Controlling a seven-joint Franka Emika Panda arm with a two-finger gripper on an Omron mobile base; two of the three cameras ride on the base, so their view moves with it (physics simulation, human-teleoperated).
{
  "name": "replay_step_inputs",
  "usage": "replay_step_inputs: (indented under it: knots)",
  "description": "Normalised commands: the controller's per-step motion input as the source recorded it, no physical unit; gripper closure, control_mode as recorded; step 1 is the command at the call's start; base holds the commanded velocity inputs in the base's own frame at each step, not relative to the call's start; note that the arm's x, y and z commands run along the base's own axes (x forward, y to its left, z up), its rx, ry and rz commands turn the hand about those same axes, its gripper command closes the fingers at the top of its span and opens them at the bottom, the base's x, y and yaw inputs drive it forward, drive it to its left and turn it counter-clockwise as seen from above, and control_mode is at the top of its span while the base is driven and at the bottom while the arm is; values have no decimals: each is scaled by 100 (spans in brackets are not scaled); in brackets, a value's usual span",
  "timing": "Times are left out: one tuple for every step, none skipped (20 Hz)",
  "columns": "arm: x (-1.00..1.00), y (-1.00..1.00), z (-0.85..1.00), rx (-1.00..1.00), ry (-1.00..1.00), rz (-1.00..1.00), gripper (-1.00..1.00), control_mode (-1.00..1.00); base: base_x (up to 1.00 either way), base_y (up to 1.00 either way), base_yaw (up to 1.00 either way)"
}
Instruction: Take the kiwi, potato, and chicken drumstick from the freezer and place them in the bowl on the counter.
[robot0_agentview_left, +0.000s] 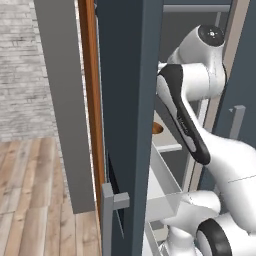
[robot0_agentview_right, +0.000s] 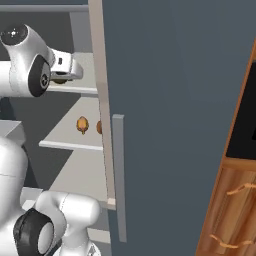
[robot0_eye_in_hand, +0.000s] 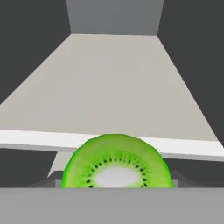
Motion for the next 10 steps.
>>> replay_step_inputs:
  knots:
    - [-100,-18,9,1,0,0,100,-100,0,0,0]
    - [-100,-17,13,0,0,0,100,-100,0,0,0]
    - [-100,-2,0,0,3,0,100,-100,0,0,0]
    - [-100,0,0,0,3,0,100,-100,0,0,0]
    - [-100,0,0,0,3,0,100,-100,0,0,0]
    - [-100,-2,-14,3,3,0,100,-100,0,0,0]
    - [-81,0,-31,0,0,-12,100,-100,0,0,0]
    - [-79,5,-31,0,0,-14,100,-100,0,0,0]
    - [-86,-29,-30,7,0,-1,100,-100,0,0,0]
    - [-80,-16,-48,1,0,-2,100,-100,0,0,0]
